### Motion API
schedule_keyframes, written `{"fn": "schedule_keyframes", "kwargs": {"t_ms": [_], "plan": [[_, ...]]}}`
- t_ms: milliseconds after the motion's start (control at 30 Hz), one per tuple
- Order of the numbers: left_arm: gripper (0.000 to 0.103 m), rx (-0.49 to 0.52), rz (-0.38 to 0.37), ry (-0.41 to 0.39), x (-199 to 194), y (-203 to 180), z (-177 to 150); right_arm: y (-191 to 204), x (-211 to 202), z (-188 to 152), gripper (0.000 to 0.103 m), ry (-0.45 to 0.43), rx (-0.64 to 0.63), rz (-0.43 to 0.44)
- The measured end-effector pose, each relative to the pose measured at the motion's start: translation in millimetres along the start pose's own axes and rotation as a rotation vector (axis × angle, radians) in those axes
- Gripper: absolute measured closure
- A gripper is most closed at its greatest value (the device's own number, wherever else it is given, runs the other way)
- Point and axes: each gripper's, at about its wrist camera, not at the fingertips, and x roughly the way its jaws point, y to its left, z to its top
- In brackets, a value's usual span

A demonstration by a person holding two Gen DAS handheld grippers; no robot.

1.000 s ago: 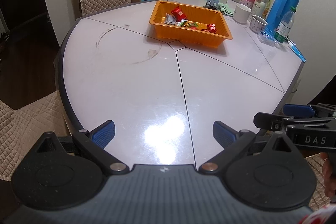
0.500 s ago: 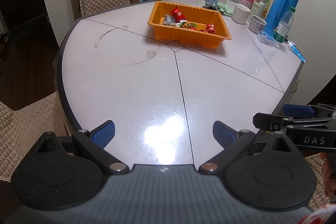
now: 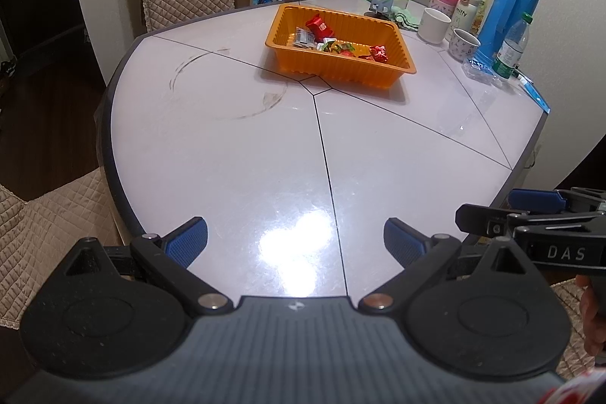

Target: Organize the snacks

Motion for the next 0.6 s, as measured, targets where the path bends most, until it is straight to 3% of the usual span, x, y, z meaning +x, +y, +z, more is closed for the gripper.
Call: {"fn": "schedule_keyframes", "kwargs": {"t_ms": [600], "plan": [[0.004, 0.001, -0.001, 0.0, -0.2, -1.0, 1.9, 0.1, 0.3, 0.3, 0.022, 0.001, 0.0, 0.0]]}}
